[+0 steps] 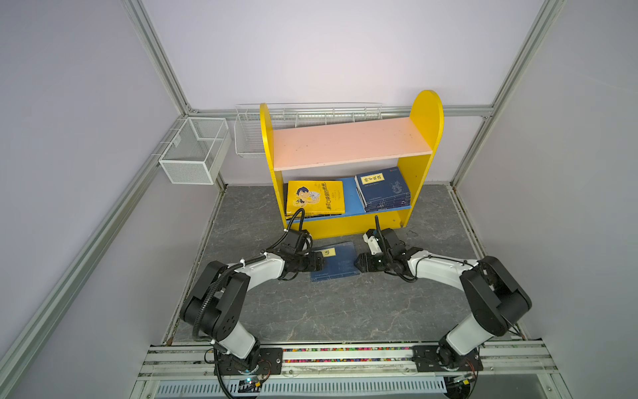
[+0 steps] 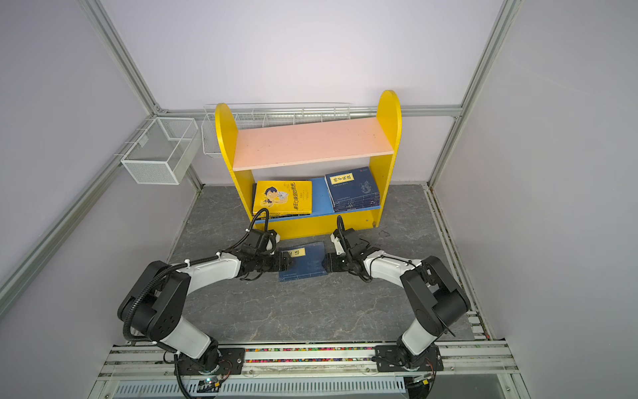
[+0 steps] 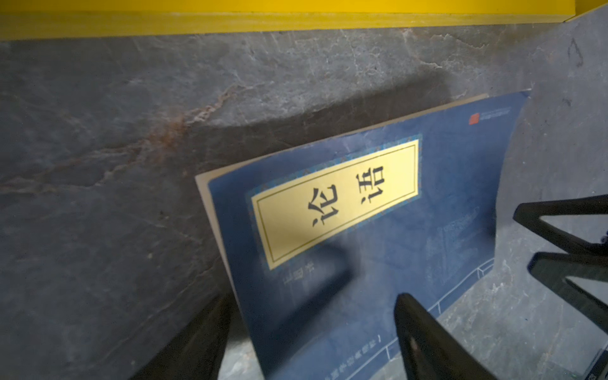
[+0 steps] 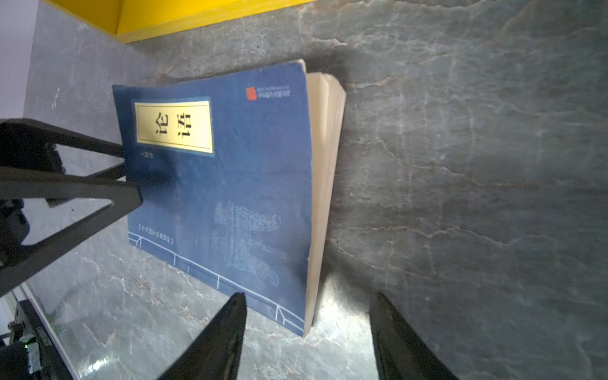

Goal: Stacking books/files
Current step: Pick up the book from the center of the table.

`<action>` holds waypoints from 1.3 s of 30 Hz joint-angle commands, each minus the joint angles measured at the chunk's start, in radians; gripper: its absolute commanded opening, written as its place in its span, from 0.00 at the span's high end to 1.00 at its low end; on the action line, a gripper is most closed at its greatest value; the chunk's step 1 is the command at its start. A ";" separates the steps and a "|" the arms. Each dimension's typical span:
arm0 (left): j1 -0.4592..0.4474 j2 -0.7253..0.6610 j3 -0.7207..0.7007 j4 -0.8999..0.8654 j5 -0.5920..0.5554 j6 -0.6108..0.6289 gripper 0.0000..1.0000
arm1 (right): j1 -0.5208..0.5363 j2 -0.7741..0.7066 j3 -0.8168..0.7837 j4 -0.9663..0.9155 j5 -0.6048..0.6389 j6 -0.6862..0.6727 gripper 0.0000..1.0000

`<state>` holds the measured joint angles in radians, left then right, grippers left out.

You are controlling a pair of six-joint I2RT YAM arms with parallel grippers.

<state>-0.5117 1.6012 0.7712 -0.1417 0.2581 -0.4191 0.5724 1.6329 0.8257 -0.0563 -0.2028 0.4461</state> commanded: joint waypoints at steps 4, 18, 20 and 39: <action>-0.013 0.050 0.039 -0.041 -0.008 0.035 0.25 | -0.008 0.122 0.107 0.007 -0.073 0.008 0.37; -0.067 0.091 0.085 -0.108 -0.014 0.081 0.44 | 0.002 0.127 0.128 0.164 -0.331 0.045 0.54; -0.067 0.089 0.086 -0.111 -0.012 0.080 0.44 | 0.004 0.095 0.128 0.178 -0.365 0.049 0.60; 0.044 -0.384 0.024 -0.087 0.247 -0.132 0.11 | -0.201 -0.345 0.059 -0.022 -0.605 -0.052 0.93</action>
<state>-0.4786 1.2686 0.8387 -0.2508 0.4000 -0.4831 0.4034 1.3861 0.8879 -0.0292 -0.6796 0.4473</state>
